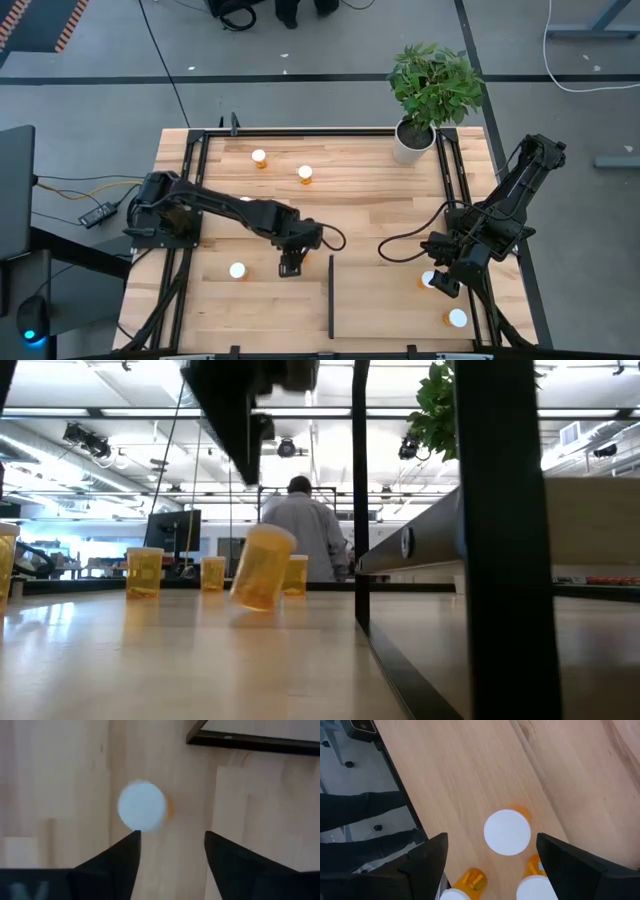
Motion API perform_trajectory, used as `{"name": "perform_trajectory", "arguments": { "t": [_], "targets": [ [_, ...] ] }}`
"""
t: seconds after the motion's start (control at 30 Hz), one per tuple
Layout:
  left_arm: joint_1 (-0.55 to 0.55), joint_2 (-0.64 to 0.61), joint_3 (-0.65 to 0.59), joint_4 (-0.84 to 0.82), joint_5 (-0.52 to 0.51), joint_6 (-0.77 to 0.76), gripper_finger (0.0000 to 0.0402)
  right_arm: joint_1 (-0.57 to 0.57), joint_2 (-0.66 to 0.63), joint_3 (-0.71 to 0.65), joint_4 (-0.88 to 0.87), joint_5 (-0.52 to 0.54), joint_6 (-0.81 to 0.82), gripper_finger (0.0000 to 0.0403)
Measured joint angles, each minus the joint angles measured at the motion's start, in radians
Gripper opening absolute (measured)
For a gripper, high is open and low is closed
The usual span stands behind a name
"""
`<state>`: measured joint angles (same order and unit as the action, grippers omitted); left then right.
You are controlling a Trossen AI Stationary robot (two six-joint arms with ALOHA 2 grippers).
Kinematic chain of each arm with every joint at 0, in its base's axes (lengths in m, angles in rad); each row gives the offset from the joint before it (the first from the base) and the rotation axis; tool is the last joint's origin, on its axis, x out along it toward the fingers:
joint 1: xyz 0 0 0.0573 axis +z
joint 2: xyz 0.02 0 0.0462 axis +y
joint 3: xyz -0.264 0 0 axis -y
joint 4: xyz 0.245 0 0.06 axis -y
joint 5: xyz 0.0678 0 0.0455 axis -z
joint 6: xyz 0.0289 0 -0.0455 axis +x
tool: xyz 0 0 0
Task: Pick and place medicine bottles onto shelf by color
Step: Put the orange pill bottle on the shelf
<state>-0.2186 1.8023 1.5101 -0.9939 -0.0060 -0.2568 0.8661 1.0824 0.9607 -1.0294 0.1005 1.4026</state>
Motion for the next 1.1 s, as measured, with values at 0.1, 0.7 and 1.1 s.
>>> {"name": "perform_trajectory", "arguments": {
  "t": [0.1, 0.7, 1.1],
  "targets": [
    [0.014, 0.0, 0.107, -0.1, 0.0, 0.024, 0.0185, 0.0, 0.0, 0.0, 0.0, 0.003, 0.0, 0.0311],
    [0.01, -0.001, 0.06, -0.037, 0.019, 0.085, 0.0252, 0.0, 0.0, 0.0, 0.0, 0.004, -0.032, 0.0311],
    [0.013, -0.001, -0.132, 0.188, 0.022, 0.005, 0.0391, 0.0, 0.0, -0.001, 0.0, 0.034, -0.024, 0.0311]
  ]
}}
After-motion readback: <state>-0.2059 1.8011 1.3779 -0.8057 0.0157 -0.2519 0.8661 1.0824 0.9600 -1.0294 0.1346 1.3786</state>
